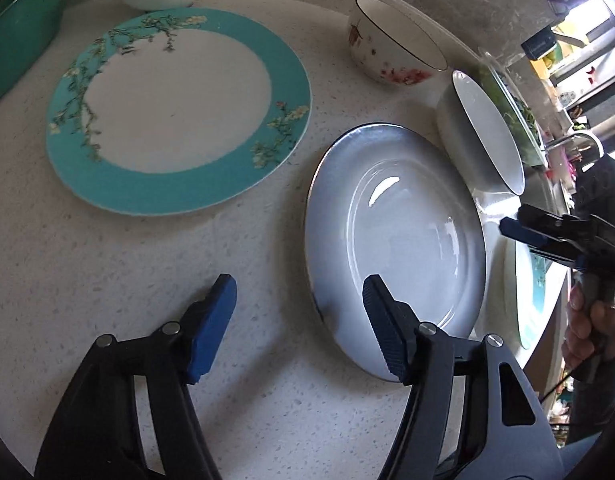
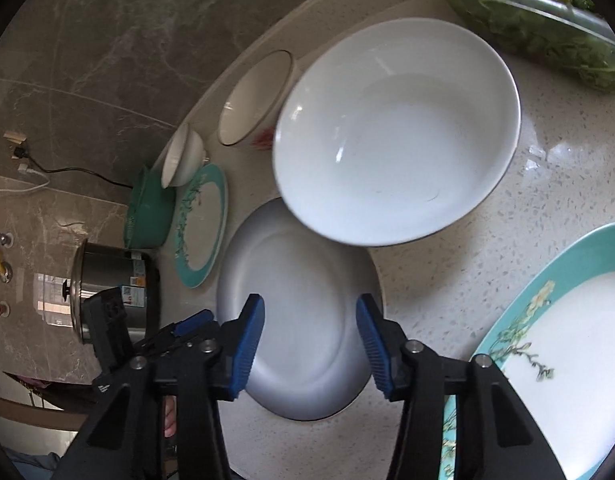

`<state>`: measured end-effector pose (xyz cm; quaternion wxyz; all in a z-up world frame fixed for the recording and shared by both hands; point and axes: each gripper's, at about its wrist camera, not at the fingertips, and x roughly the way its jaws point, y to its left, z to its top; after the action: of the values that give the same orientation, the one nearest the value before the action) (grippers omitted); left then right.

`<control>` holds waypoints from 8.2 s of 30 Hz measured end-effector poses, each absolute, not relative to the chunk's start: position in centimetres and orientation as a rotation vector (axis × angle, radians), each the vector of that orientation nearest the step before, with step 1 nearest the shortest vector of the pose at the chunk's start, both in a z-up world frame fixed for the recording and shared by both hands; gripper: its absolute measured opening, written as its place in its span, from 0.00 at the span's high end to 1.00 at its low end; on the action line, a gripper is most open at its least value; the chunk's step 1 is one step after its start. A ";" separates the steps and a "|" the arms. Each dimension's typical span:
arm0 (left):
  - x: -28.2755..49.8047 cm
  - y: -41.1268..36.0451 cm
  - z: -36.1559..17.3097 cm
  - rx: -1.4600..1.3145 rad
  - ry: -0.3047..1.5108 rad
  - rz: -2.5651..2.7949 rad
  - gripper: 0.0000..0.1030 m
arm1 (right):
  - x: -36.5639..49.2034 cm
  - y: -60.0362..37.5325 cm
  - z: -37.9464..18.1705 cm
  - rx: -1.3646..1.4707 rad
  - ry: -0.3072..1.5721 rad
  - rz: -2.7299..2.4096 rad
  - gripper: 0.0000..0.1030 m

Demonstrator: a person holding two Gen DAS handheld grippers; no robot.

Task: Organize plates and bowls

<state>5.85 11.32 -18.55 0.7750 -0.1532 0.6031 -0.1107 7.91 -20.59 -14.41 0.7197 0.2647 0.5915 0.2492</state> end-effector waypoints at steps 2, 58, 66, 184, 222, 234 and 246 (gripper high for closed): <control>6.3 10.7 -18.3 -0.330 1.317 -0.255 0.39 | 7.9 -20.4 -14.8 0.566 1.334 0.527 0.50; 10.8 8.6 -19.0 -0.324 1.455 -0.444 0.75 | 10.2 -14.0 -14.9 0.202 1.609 0.432 0.52; 11.1 9.3 -18.8 -0.265 1.496 -0.433 0.82 | 9.7 -13.6 -14.6 0.128 1.591 0.395 0.70; 9.1 27.8 -14.4 -0.461 1.179 0.026 0.26 | 17.3 -4.5 -14.2 0.577 1.256 0.583 0.42; 14.3 29.1 -17.6 -0.411 1.288 -0.056 0.85 | 21.9 -1.6 -17.2 0.466 1.381 0.484 0.86; 13.6 27.7 -17.5 -0.407 1.298 -0.053 0.85 | 21.5 -1.9 -16.5 0.457 1.397 0.465 0.86; 10.9 25.9 -15.1 -0.415 1.254 -0.075 0.85 | 20.1 -2.6 -13.8 0.434 1.350 0.472 0.86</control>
<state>10.90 25.89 -15.06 0.7889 -0.1927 0.5824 -0.0350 20.08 -2.56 -13.83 0.7337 0.1974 0.6137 0.2145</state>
